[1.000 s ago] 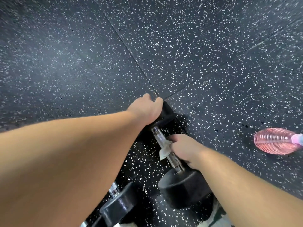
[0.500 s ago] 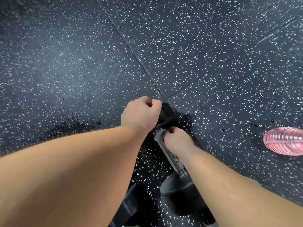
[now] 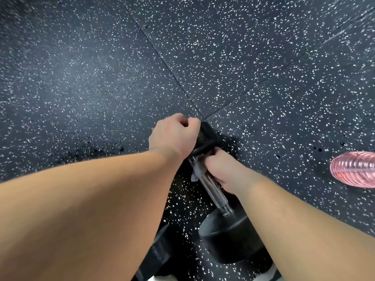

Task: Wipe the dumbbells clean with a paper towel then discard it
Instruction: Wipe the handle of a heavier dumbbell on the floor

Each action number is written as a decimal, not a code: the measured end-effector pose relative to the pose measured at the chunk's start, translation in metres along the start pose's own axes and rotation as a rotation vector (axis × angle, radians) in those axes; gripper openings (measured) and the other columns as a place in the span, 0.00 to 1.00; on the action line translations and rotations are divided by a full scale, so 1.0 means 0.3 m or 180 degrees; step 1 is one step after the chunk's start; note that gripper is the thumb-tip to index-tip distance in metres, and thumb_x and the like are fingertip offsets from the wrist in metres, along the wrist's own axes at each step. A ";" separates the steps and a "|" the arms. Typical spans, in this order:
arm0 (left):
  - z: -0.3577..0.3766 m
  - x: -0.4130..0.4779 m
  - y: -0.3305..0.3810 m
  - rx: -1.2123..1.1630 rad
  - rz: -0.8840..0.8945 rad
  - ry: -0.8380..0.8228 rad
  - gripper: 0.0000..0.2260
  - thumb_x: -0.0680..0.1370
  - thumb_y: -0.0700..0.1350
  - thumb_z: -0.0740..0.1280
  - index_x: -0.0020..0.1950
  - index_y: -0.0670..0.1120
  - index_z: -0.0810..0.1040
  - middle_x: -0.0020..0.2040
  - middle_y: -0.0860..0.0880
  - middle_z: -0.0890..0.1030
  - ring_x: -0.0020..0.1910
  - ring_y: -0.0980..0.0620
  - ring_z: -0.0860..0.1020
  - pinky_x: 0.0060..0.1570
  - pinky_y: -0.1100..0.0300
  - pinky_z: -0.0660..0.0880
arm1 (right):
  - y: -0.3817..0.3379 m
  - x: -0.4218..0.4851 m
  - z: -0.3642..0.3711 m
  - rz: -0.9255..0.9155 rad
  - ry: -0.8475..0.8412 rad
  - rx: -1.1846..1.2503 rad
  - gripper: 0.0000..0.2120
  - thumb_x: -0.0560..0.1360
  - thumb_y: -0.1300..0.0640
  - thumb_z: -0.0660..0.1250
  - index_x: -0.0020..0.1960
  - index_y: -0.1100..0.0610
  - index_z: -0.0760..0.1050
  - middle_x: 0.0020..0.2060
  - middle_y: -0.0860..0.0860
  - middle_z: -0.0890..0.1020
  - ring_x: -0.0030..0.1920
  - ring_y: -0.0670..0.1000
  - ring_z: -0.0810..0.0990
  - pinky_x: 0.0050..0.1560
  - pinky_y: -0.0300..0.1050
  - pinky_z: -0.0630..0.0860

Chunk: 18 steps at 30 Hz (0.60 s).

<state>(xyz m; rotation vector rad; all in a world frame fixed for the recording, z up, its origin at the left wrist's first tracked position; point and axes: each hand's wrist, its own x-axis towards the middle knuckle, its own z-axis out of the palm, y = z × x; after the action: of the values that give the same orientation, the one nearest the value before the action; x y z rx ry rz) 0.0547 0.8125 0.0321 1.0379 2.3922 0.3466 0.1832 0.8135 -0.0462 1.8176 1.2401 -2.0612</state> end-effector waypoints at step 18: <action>0.010 0.009 -0.009 0.0031 0.0073 0.0035 0.15 0.75 0.58 0.57 0.37 0.48 0.73 0.34 0.52 0.77 0.38 0.47 0.75 0.33 0.57 0.64 | 0.001 -0.175 -0.168 -0.0361 -0.1170 -0.3043 0.14 0.73 0.48 0.74 0.45 0.49 0.68 0.40 0.46 0.76 0.38 0.48 0.71 0.39 0.45 0.67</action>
<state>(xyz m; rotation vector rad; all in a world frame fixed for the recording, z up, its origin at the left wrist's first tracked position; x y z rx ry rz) 0.0532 0.8128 0.0275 1.0712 2.3957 0.3500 0.2361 0.8240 0.0025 0.9060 1.7759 -1.3248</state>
